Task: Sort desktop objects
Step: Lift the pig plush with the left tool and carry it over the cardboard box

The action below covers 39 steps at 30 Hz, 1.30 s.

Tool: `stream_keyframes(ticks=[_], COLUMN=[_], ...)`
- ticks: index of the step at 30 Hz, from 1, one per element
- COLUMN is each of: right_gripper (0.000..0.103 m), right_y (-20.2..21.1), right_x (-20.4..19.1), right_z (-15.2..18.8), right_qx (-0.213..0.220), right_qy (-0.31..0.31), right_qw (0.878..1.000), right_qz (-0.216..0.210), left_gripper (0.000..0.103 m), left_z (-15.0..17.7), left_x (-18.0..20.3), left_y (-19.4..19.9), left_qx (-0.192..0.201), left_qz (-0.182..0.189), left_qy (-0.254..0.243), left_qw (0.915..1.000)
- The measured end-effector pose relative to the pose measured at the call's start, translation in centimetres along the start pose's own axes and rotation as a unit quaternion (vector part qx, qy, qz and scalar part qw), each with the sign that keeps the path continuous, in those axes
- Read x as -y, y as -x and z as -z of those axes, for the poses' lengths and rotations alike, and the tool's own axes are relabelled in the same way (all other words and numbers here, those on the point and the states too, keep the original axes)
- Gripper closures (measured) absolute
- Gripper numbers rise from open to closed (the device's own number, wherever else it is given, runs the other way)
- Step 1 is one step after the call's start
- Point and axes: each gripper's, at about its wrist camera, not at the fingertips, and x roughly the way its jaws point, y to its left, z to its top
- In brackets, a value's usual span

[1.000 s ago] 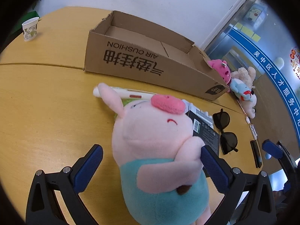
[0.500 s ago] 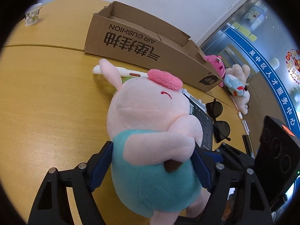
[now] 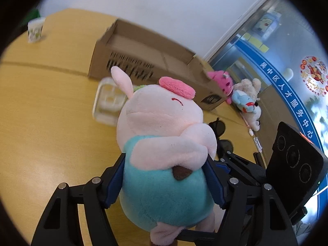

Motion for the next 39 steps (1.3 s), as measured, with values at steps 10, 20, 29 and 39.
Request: stream_keyframes(ticks=[10, 20, 29, 39], right_gripper=[0.012, 0.014, 0.019, 0.02], right_y=[3.9, 5.5, 1.6, -8.9], right_x=[0.9, 6.0, 14.3, 26.1], right_z=[-7.3, -17.2, -25.9, -30.9], right_qx=[0.063, 0.106, 0.093, 0.058], right_qy=[0.051, 0.06, 0.042, -0.039], right_qw=[0.996, 0.99, 0.992, 0.997], right_qz=[0.031, 0.064, 0.075, 0.044], left_gripper=[0.032, 0.032, 0.033, 0.033], left_z=[-7.2, -17.0, -25.7, -32.4], left_x=[4.3, 6.3, 4.8, -0.4], left_y=[3.0, 1.8, -2.6, -11.7], left_qx=[0.072, 0.101, 0.095, 0.029], left_qz=[0.007, 0.035, 0.016, -0.017], left_qy=[-0.064, -0.109, -0.107, -0.078], left_qw=[0.9953, 0.9883, 0.9896, 0.9964])
